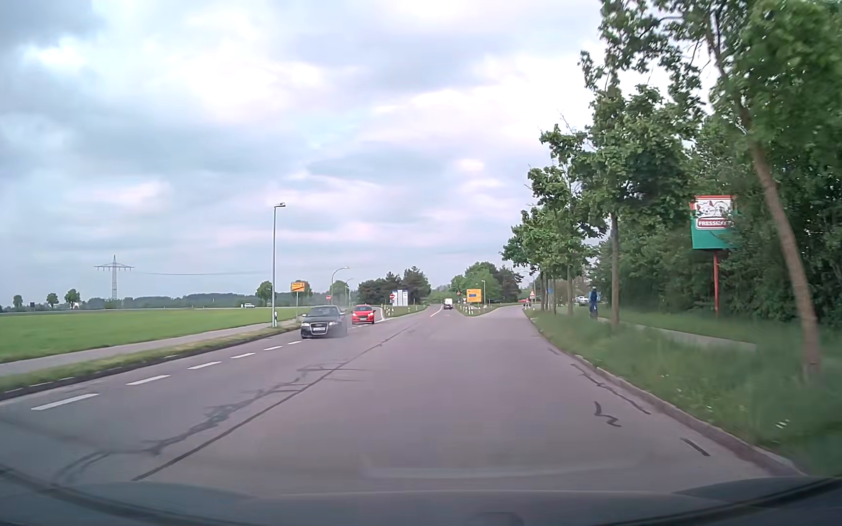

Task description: Follow the waypoints while adhering to traffic rules and regulations

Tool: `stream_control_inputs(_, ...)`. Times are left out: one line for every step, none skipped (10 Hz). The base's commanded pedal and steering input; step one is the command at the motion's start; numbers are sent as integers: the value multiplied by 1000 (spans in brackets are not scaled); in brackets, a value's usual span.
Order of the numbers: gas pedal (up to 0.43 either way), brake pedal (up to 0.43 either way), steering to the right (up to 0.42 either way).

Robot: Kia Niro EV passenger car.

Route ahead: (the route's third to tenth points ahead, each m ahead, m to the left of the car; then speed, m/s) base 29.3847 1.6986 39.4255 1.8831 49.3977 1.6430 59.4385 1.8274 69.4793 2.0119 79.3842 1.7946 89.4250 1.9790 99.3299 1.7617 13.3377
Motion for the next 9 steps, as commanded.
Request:
stream_control_inputs(157,0,-1)
stream_control_inputs(157,0,-1)
stream_control_inputs(157,0,-1)
stream_control_inputs(157,0,-1)
stream_control_inputs(157,0,0)
stream_control_inputs(157,0,-1)
stream_control_inputs(157,0,-1)
stream_control_inputs(157,0,-1)
stream_control_inputs(157,0,-1)
